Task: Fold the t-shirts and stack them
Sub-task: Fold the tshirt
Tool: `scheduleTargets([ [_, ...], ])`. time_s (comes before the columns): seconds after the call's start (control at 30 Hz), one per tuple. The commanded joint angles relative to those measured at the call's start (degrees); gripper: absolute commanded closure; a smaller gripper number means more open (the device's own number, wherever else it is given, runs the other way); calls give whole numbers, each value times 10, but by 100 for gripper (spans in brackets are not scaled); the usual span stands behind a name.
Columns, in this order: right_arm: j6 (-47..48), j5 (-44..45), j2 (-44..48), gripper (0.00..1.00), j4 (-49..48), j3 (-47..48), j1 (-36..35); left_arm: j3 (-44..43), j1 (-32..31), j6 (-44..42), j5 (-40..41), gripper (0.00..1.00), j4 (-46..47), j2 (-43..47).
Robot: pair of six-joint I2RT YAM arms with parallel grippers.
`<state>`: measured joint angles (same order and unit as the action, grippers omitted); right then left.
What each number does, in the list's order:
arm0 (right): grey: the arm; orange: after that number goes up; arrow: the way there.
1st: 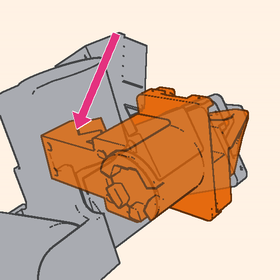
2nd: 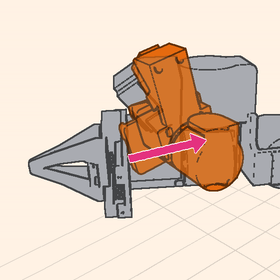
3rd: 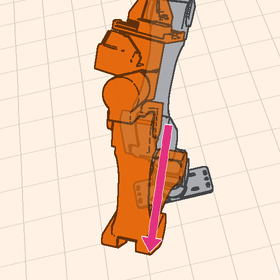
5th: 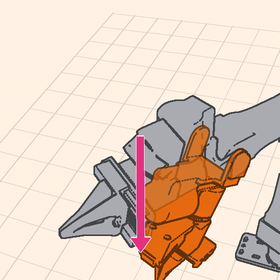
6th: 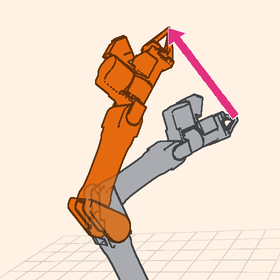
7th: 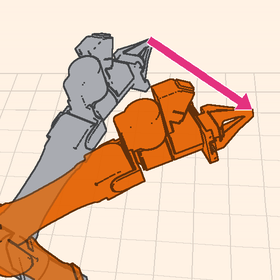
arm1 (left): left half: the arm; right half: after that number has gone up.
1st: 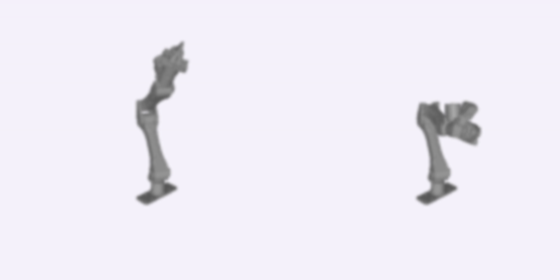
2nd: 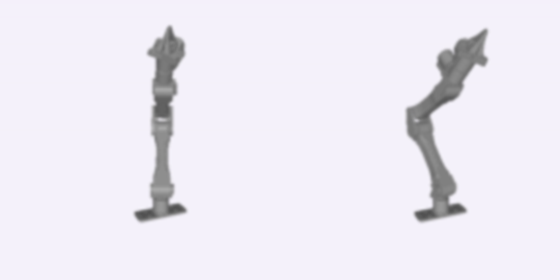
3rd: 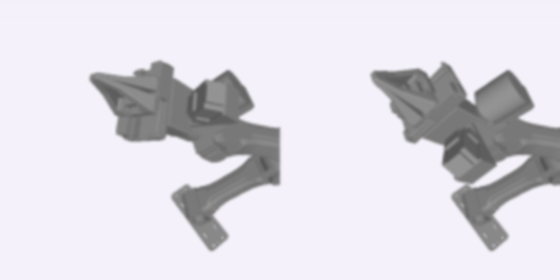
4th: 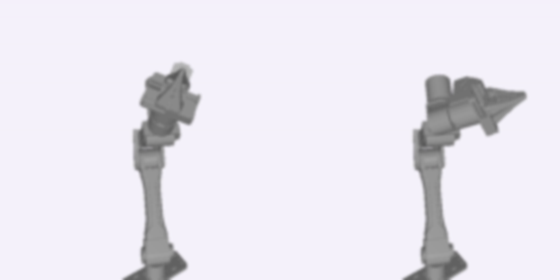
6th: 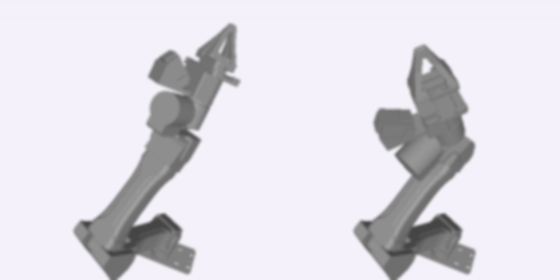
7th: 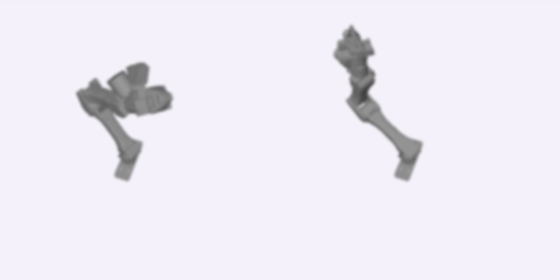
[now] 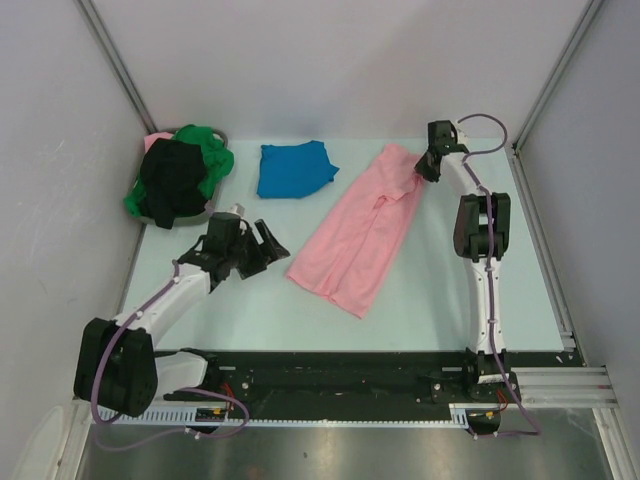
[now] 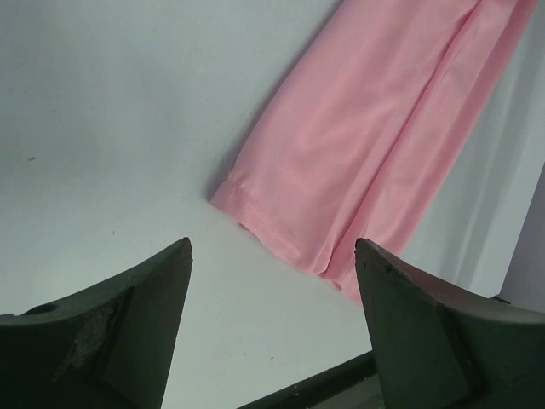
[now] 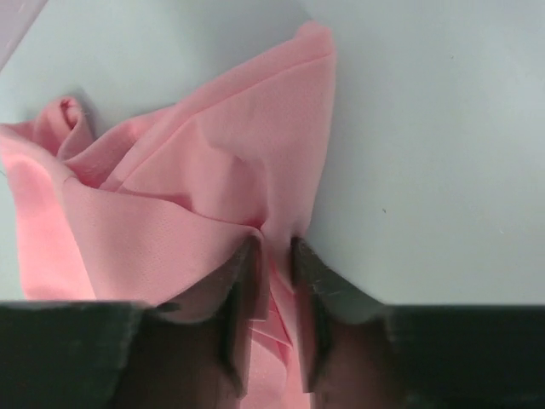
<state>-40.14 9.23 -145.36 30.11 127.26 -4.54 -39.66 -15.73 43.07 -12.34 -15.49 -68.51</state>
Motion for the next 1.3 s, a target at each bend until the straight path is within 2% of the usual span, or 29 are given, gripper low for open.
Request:
scheduleTargets([
  [0.0,42,55,16,36,88,59,3,5,-17,-3,-3,18,23,-6],
  [0.03,45,72,36,15,83,28,4,6,-18,-2,-4,18,25,-4],
  [0.07,58,83,74,0,79,6,6,9,-22,-2,-5,18,28,-5],
  [0.13,60,111,122,0,75,-34,7,11,-26,-1,-1,18,32,-6],
  [0.23,50,110,227,0,59,-153,-1,8,-33,-5,14,18,34,-21],
  [0.27,44,105,263,0,46,-233,-6,6,-35,-7,20,18,35,-32],
  [0.33,19,67,361,0,7,-330,-18,7,-38,-6,42,18,34,-42],
  [0.37,6,44,392,0,-11,-430,-22,11,-38,-5,47,18,34,-50],
  [0.4,-14,-16,448,0,-33,-475,-29,14,-38,-4,53,18,35,-54],
  [0.5,-41,-83,513,0,-70,-620,-54,27,-39,-2,65,18,48,-58],
  [0.63,-86,-86,640,0,-113,-761,-167,28,-43,-11,61,18,55,-72],
  [0.7,-116,-84,672,0,-126,-821,-209,29,-49,-15,51,18,66,-84],
  [0.83,-201,-56,758,2,-149,-898,-319,21,-70,-18,43,18,88,-121],
  [0.93,-250,-15,786,3,-161,-936,-380,9,-91,-20,43,19,100,-161],
  [1.07,-295,29,787,4,-168,-958,-440,-4,-112,-17,53,20,95,-200],
  [1.27,-345,69,744,11,-192,-973,-497,0,-115,-17,64,20,82,-174],
])
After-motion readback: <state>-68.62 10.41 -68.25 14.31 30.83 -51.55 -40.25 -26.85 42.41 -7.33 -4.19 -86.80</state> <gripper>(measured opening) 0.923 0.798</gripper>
